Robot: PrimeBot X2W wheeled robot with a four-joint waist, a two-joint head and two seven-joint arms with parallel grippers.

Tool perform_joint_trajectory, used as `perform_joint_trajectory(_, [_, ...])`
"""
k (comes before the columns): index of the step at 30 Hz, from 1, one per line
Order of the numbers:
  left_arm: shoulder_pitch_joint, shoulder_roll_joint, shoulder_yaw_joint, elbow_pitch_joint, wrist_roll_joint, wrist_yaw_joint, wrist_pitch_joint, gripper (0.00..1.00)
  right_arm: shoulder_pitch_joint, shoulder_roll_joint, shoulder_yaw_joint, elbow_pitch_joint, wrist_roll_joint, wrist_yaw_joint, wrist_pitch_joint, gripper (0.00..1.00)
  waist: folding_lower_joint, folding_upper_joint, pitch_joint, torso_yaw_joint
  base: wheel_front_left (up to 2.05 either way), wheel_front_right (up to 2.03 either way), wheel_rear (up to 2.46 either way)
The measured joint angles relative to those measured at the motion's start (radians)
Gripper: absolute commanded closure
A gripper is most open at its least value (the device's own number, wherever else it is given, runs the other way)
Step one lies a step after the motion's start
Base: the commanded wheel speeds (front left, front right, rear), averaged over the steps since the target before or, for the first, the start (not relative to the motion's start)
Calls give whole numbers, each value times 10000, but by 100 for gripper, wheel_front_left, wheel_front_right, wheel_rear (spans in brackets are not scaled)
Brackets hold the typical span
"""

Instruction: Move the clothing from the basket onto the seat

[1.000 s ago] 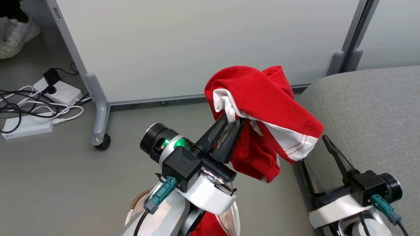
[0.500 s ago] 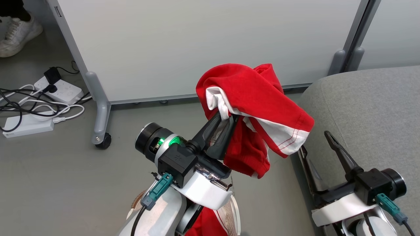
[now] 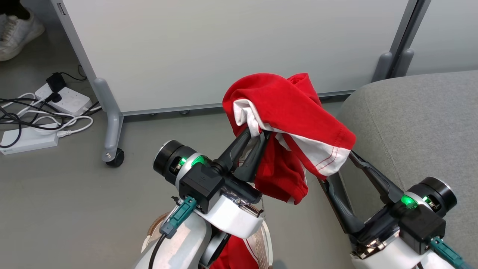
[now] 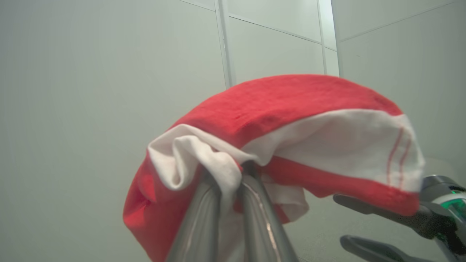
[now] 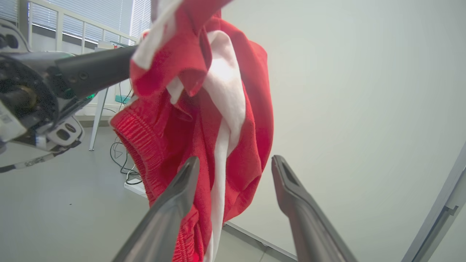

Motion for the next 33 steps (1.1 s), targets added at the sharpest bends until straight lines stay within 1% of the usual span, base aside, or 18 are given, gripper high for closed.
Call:
perform_joint_trajectory(3, [-6,2,-59,81,17,-94,0,100,-48,-376,257,-257,-151,0,0,0,0,0,43,-26,0,0,0])
perform_joint_trajectory(6, [-21,-6,-125,107,13,-165,0,100,-366,-550,497,-355,-240,0,0,0,0,0,77,-38,0,0,0])
perform_joint_trajectory(9, [-40,-2,-288,121,15,-199,0,100,-671,-704,744,-278,-374,0,0,0,0,0,85,-1,0,0,0])
perform_joint_trajectory(11, [-62,0,-477,176,-10,-305,0,100,-815,-800,811,-52,-514,0,0,0,0,0,83,49,0,0,0])
perform_joint_trajectory(13, [-67,-4,-711,261,-8,-410,2,100,-948,-815,773,69,-575,0,0,0,0,0,81,127,0,0,0])
perform_joint_trajectory(20, [-186,2,-1118,483,-50,-466,0,100,-1077,-775,633,541,-874,0,0,0,0,0,71,332,0,0,0])
perform_joint_trajectory(27, [-195,2,-1814,510,-94,-734,0,100,-1490,-880,1396,1212,-959,0,0,0,0,0,64,400,0,0,0])
perform_joint_trajectory(29, [-216,-2,-2138,441,-192,-736,0,100,-1708,-848,1739,1655,-961,0,0,0,0,0,73,415,0,0,0])
perform_joint_trajectory(33, [-256,0,-2433,420,-295,-698,0,100,-1987,-706,2224,2042,-972,0,0,0,0,0,83,446,0,0,0])
